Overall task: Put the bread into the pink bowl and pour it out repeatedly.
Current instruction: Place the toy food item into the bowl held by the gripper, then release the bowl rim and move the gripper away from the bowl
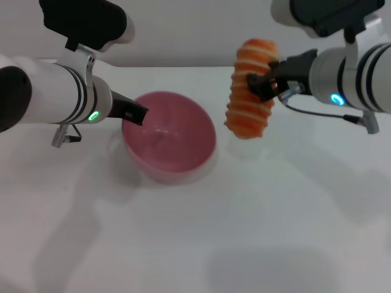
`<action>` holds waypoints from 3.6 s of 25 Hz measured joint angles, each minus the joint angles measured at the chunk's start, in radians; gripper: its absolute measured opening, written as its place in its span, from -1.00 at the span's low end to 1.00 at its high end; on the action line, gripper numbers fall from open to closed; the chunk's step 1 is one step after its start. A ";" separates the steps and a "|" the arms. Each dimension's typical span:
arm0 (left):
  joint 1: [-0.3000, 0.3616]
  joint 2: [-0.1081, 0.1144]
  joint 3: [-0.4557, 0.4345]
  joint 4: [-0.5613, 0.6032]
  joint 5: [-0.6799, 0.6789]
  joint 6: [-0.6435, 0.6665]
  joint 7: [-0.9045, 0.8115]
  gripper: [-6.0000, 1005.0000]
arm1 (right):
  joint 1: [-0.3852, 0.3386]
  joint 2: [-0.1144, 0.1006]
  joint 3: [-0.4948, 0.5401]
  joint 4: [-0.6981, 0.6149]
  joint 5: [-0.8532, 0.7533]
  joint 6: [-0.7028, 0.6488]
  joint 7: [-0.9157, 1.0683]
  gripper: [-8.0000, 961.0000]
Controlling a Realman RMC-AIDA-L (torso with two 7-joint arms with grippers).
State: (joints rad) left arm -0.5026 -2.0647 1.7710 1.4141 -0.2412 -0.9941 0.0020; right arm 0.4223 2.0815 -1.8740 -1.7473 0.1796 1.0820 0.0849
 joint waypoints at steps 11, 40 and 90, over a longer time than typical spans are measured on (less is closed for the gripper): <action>-0.021 -0.003 0.056 0.007 -0.092 0.027 -0.010 -0.91 | 0.056 -0.001 -0.071 0.073 0.000 -0.079 0.020 -0.29; -0.033 0.000 0.070 0.016 -0.108 0.045 -0.011 -0.91 | 0.047 -0.001 -0.148 0.129 0.062 -0.151 0.041 -0.13; -0.052 -0.004 0.089 -0.123 -0.182 0.095 -0.048 -0.90 | -0.516 0.006 -0.003 0.598 0.030 -1.716 -0.230 0.54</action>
State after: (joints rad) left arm -0.5541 -2.0690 1.8597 1.2915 -0.4230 -0.8995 -0.0464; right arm -0.0936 2.0876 -1.8765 -1.1494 0.2092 -0.6336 -0.1453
